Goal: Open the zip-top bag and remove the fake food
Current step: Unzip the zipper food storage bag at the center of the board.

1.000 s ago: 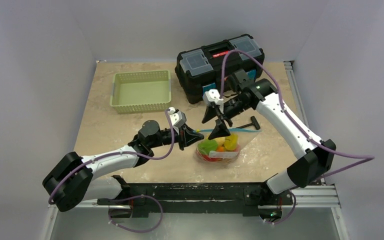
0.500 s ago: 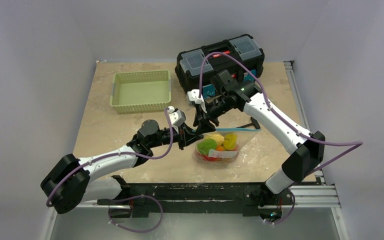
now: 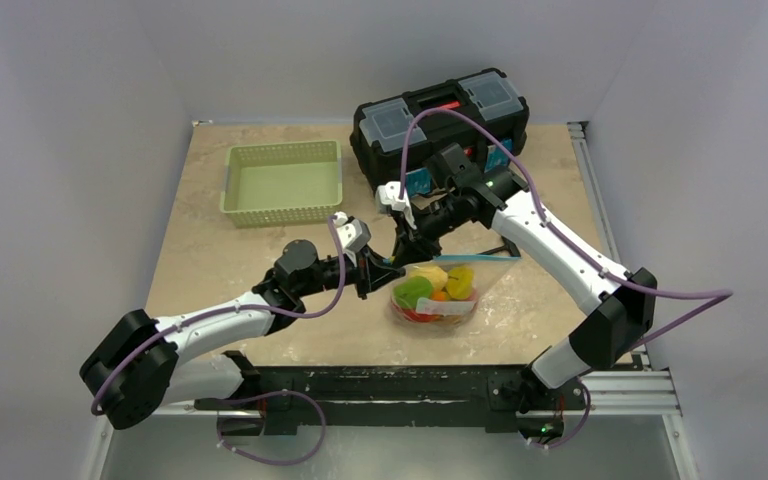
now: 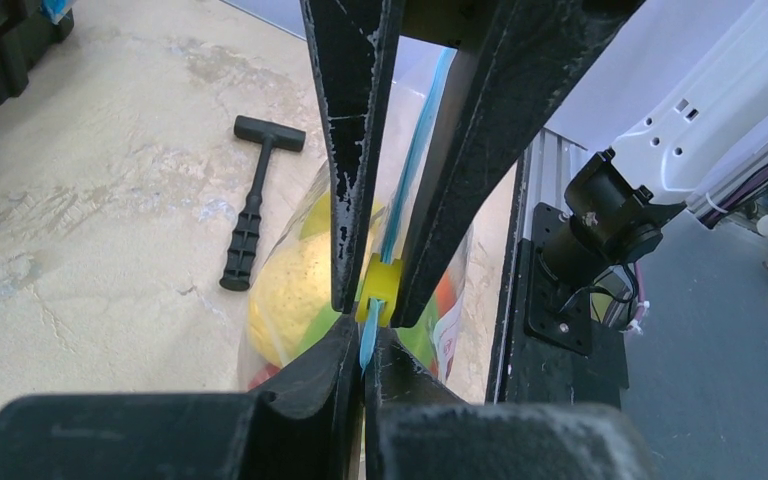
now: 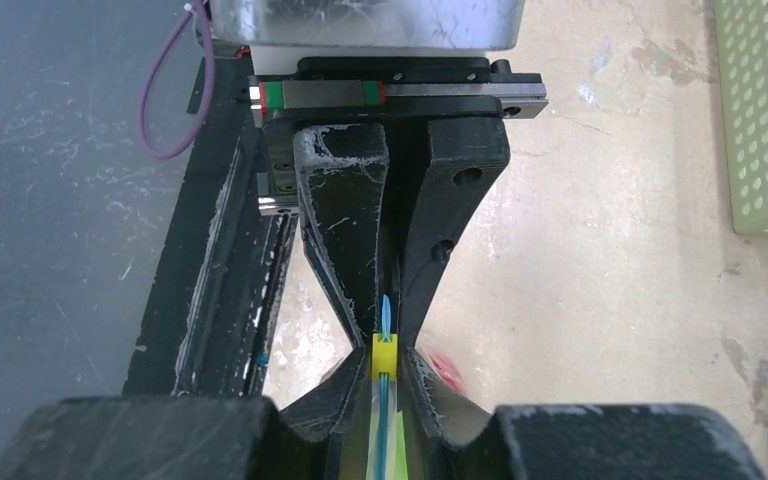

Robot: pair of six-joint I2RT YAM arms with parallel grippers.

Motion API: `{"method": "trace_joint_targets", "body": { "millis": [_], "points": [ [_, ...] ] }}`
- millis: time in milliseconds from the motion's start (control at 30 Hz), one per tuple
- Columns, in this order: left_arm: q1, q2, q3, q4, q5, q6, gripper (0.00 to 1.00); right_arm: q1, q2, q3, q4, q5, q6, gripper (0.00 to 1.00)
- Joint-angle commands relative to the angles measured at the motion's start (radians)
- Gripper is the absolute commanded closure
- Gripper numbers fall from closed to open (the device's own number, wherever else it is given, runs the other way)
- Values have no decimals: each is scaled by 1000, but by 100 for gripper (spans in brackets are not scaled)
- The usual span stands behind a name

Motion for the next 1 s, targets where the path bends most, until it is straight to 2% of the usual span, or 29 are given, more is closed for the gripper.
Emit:
{"method": "trace_joint_targets", "body": {
  "millis": [0,333,433,633,967],
  "points": [
    [-4,-22,-4,45,-12,3,100,4,-32,6,13,-15,10,84],
    [-4,-15,1,46,-4,5,100,4,-15,25,11,-49,19,81],
    [-4,-14,2,46,-3,6,100,4,-16,24,11,-46,20,85],
    [-4,-27,-11,43,-21,13,100,2,-39,5,15,-32,21,100],
    [-4,-69,-57,52,-89,30,100,-25,-93,-55,30,-42,28,100]
  ]
}}
